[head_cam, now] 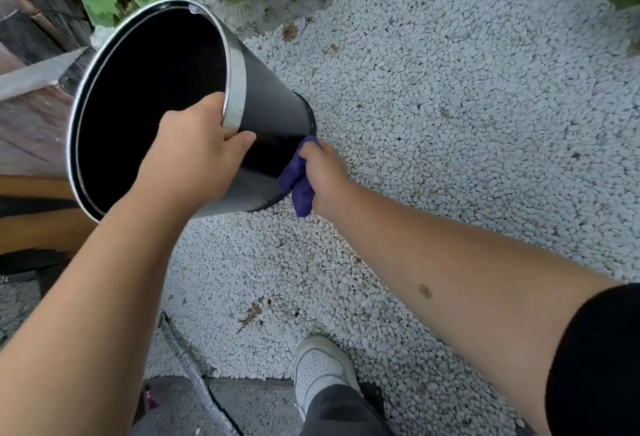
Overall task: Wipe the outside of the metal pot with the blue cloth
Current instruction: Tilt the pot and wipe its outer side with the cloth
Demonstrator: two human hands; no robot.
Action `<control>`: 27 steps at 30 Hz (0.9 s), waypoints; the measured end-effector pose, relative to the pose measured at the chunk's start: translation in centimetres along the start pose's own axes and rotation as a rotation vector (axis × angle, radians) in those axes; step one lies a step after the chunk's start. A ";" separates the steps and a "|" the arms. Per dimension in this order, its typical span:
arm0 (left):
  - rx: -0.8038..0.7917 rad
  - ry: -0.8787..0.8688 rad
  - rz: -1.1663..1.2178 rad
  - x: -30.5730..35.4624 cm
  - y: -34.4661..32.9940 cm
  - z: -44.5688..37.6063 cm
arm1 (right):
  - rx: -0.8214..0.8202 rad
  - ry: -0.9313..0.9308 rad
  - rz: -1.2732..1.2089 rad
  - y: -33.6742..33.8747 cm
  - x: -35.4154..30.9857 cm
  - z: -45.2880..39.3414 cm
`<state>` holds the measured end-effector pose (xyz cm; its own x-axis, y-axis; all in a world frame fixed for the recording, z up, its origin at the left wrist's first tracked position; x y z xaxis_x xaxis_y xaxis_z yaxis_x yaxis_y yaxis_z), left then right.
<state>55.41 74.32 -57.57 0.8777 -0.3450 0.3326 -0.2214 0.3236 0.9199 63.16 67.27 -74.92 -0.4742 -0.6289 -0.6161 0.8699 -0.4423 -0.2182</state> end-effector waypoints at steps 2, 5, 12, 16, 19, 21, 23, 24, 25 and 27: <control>0.029 -0.035 0.015 -0.6 1.6 -0.6 | -0.005 0.013 -0.108 1.6 0.0 -0.7; 0.047 0.039 0.171 -3.5 5.1 -1.5 | -0.031 0.027 -0.273 4.8 -0.9 -2.0; -0.122 0.224 0.593 -14.4 8.4 -3.1 | 0.115 0.159 -0.227 10.6 -6.2 -4.4; -0.019 0.066 0.519 -8.2 6.4 -1.7 | -0.049 0.383 0.203 6.7 -7.6 -3.9; 0.087 -0.164 0.358 -4.9 6.0 -1.1 | -0.029 0.398 0.374 4.2 -7.5 -3.9; 0.042 -0.445 0.007 -2.7 6.0 -0.3 | 0.006 0.395 0.348 3.9 -7.4 -4.1; 0.011 -0.518 -0.247 -2.1 6.0 0.2 | 0.020 0.398 0.289 4.1 -7.1 -4.4; 0.001 -0.463 -0.282 -2.1 6.0 0.0 | 0.012 0.399 0.262 4.2 -7.0 -4.4; 0.003 -0.396 -0.292 -2.2 6.1 -0.2 | -0.001 0.404 0.246 4.1 -7.1 -4.3; 0.004 -0.307 -0.283 -2.4 6.6 -1.1 | -0.008 0.399 0.275 3.6 -7.1 -4.0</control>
<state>52.34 78.25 -52.49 0.7370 -0.6665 0.1126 0.0082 0.1753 0.9845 70.25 72.72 -74.33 -0.1394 -0.4266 -0.8936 0.9576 -0.2880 -0.0119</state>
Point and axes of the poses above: each hand's wrist, its own z-axis away from the middle knuckle, its own y-axis out of the back of the hand, x = y × z, the point moved 4 cm from there along -z, towards the middle knuckle, and after that the axes turned 14 degrees about z, right-handed, at the moved point
